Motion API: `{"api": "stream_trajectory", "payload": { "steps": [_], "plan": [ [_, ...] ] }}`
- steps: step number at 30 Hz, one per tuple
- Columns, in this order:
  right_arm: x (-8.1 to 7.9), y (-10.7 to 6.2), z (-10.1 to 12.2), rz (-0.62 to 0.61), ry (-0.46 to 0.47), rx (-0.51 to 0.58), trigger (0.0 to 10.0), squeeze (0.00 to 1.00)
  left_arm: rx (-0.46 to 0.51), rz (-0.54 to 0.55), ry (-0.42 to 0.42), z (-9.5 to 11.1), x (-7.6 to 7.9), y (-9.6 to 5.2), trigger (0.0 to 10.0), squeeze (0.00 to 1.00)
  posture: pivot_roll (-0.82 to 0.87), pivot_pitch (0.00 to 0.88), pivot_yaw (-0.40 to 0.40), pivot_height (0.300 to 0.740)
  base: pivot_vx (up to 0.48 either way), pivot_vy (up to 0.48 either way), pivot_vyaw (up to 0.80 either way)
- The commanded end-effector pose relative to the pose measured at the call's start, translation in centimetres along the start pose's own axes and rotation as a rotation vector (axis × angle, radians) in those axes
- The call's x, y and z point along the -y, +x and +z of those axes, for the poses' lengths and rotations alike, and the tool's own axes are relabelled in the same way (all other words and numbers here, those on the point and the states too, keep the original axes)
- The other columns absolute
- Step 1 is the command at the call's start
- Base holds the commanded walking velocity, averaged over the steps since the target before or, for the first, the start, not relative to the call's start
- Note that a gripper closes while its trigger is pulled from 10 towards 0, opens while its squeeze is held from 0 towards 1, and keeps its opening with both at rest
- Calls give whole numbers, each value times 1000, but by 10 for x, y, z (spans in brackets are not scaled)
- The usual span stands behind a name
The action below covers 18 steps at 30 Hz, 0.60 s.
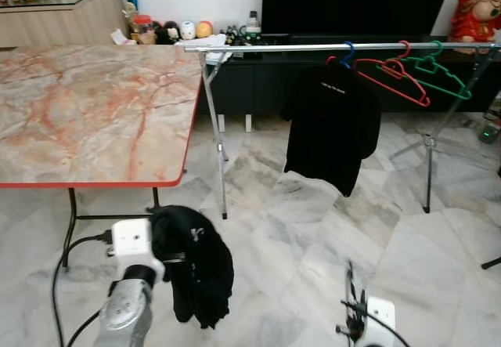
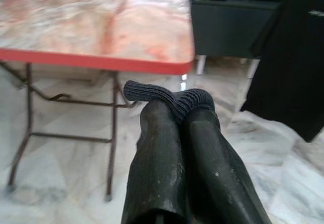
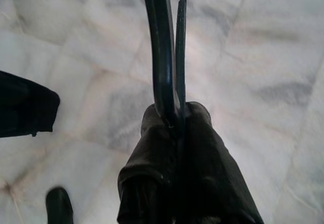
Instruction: Hang hanger
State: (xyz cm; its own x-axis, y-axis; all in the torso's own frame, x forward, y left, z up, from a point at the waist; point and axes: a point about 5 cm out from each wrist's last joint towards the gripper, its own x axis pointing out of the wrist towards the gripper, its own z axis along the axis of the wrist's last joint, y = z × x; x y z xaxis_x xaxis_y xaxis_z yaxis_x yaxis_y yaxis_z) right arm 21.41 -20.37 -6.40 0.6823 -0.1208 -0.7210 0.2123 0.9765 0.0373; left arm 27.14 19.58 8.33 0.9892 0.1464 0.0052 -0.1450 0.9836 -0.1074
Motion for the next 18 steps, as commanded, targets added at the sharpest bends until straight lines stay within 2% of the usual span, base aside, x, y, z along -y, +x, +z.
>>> {"api": "stream_trajectory", "payload": {
  "steps": [1, 5, 10, 13, 18],
  "plan": [
    [-2, -2, -9, 8, 6, -23, 10000, 0, 26, 5, -16, 8, 0, -1, 10000, 0, 57, 0, 44, 740, 0, 0, 0],
    [1, -6, -23, 1, 27, -61, 10000, 0, 10, 7, -32, 9, 0, -2, 10000, 0, 55, 0, 49, 740, 0, 159, 0],
    [4, -10, -38, -10, -1, -116, 10000, 0, -9, 8, -25, 11, 1, -2, 10000, 0, 54, 0, 54, 740, 0, 480, 0],
    [5, -12, -44, -4, -46, -138, 10000, 0, -10, 4, -20, 13, 2, -1, 10000, 0, 59, 0, 55, 740, 0, 480, 0],
    [12, -14, -49, -12, -65, -159, 10000, 0, -1, -5, -11, 19, 4, 2, 10000, 0, 72, 19, 51, 740, 0, 480, 0]
  ]
}}
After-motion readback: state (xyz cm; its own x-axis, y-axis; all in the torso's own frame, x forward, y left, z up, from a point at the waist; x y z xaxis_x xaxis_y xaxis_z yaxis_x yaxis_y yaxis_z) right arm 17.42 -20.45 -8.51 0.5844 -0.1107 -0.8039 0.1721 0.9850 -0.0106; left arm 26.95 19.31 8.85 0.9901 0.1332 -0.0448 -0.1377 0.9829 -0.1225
